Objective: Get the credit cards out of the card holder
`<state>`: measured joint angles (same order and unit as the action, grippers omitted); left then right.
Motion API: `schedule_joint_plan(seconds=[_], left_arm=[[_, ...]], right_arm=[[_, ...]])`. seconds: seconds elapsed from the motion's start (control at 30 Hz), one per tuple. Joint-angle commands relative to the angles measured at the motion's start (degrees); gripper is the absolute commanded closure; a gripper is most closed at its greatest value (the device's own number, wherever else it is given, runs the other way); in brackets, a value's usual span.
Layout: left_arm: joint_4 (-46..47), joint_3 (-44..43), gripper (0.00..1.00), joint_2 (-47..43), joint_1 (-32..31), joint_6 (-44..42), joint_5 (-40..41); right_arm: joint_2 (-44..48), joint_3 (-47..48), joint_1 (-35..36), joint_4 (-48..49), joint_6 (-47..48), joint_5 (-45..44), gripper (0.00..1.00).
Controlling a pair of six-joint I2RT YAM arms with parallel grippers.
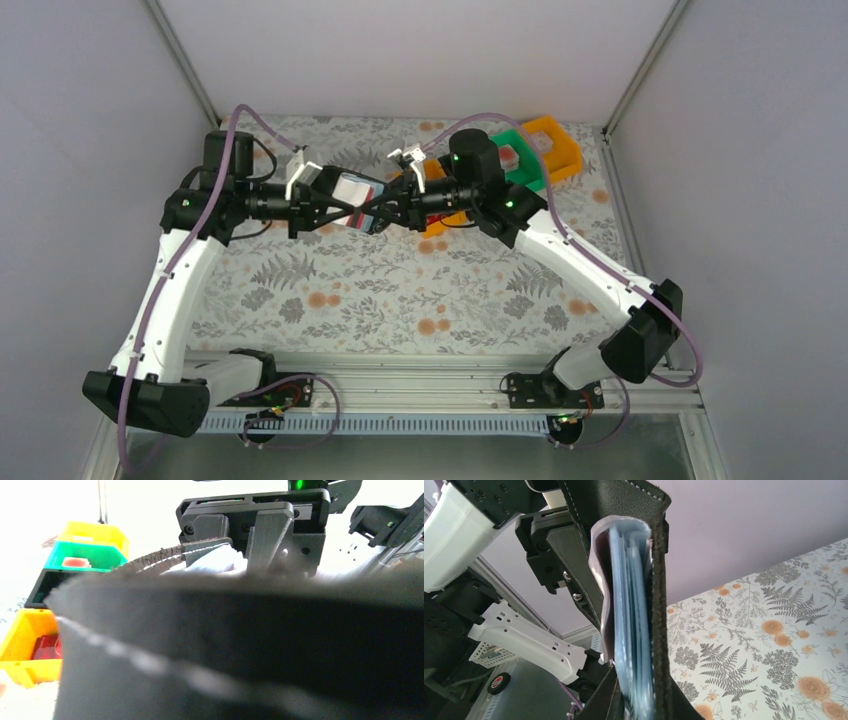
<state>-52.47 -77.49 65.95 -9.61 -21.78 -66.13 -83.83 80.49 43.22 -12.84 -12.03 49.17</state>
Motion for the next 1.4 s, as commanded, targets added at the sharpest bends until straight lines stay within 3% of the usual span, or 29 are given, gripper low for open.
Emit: schedule_joint_plan(seconds=[0.0,0.07,0.1,0.27,0.33,0.43,0.57,0.67,0.8,1.0,1.1,1.37], left_arm=[[4.7,-0.8,0.67,-0.2,0.9,2.4,4.8],[6.0,-1.5,0.48,0.4,2.6,4.8,11.2],[6.4,-2.0,0.45,0.9,3.8,5.9,14.7],[7.6,-3.8,0.42,1.9,7.3,6.3,34.2],[7.4,-2.9,0.42,1.1,7.3,4.0,34.4],[5.1,-1.7,0.44,-0.1,6.0,1.9,26.4],[3.1,-0.7,0.48,-2.0,-1.9,-0.5,13.6],[4.7,0.6,0.53,-1.2,-2.6,1.8,6.5],[7.6,1.5,0.59,1.3,-2.5,7.7,6.9],[6.7,3.6,0.67,1.3,-0.5,6.8,6.9],[8.1,4.2,0.68,-1.8,-0.2,6.2,10.1],[9.6,5.4,0.67,-6.7,-0.3,6.5,7.6]], right_arm=[[1.0,1.3,0.6,-4.3,0.2,-5.2,0.96],[1.1,2.2,-1.5,-8.8,-1.7,-12.7,0.96],[0.7,3.0,-3.0,-12.0,-3.4,-18.6,0.96],[-8.0,12.1,-6.1,-34.1,-8.2,-56.4,0.96],[-13.9,18.6,-5.5,-40.3,-8.6,-60.3,0.96],[-16.2,20.1,-4.3,-37.1,-7.9,-53.5,0.96],[-17.0,20.6,-2.7,-32.8,-7.9,-45.1,0.96],[-17.3,20.3,-1.6,-30.2,-6.0,-35.2,0.96],[-13.3,15.4,-1.5,-24.2,-2.8,-24.5,0.96],[-4.1,8.1,-1.5,-17.7,3.5,-12.4,0.96],[-1.0,6.0,-1.5,-16.3,6.3,-7.9,0.96],[3.7,2.1,-1.3,-13.4,11.3,0.3,0.96]])
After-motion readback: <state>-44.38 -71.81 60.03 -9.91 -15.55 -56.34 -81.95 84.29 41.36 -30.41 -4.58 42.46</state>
